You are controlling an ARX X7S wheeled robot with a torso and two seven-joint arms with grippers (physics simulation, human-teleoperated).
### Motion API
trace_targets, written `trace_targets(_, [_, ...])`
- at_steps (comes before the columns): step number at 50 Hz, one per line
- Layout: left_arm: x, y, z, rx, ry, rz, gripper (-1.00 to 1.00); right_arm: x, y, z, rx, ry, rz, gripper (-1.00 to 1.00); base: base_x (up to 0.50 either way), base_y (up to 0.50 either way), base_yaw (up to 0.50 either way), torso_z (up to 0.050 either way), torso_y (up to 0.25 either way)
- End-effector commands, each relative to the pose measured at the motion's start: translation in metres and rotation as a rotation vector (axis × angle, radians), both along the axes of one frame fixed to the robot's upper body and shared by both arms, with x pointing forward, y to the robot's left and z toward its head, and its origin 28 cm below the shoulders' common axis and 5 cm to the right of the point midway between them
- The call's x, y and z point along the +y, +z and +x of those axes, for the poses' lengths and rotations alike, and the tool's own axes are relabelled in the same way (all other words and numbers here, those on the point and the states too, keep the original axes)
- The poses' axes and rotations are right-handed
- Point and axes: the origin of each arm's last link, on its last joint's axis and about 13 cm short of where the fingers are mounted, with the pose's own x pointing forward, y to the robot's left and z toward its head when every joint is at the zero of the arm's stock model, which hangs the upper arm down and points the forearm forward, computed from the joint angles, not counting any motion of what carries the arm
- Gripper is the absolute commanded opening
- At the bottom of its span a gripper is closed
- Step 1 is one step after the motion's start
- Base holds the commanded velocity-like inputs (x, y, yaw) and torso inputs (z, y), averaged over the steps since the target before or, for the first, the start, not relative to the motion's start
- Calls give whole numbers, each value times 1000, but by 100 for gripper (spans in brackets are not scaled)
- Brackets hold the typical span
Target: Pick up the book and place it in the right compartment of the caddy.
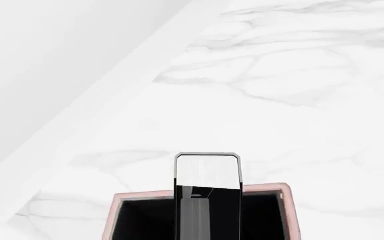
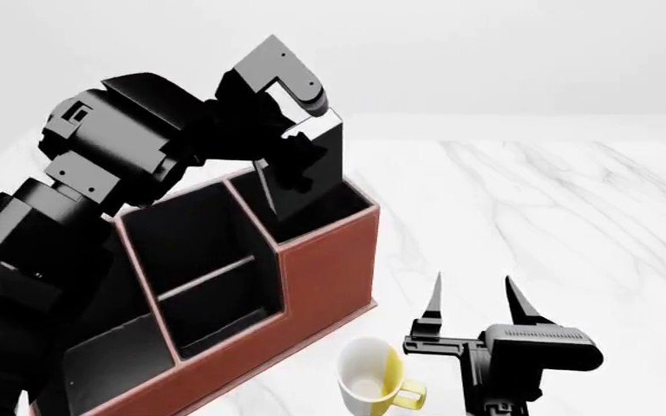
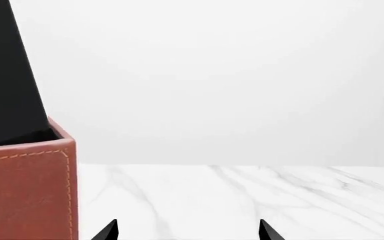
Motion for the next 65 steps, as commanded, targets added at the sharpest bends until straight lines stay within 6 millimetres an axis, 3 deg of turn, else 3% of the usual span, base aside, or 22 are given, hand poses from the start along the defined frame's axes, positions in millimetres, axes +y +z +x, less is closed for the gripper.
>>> trace_targets(1, [5,7,3,-43,28,14,-100,1,-1,-1,3,-1,1,100,0,0,0,0,0])
trace_targets(9, [8,10,4,-54,38,12,-100,0,0,0,2,0,0,100,0,0,0,0,1])
trace_targets(45, [-2,-39,13,-44,30,15,-100,1,-4,-1,12,4,-2,100,0,0,0,0,1])
trace_targets(46, [-2,-42,12,-55,31,16,100,1,-4,-1,12,4,-3,100,0,0,0,0,0])
trace_targets(51, [-1,-50,10,-81,40,16,100,1,-5,-1,14,5,-5,100,0,0,0,0,0])
trace_targets(56, [4,-59,-9,-154,57,-148,100,1,-5,0,14,4,-7,100,0,0,0,0,0])
trace_targets(61, [9,-60,-24,-282,186,-342,100,0,-5,0,12,0,-11,100,0,0,0,0,0])
trace_targets(63, [11,-58,-36,-336,234,-426,100,-2,-3,0,-5,-15,-21,100,0,0,0,0,0])
trace_targets(65, [16,-58,-66,-392,265,-572,100,-3,1,-1,-32,-32,-39,100,0,0,0,0,0])
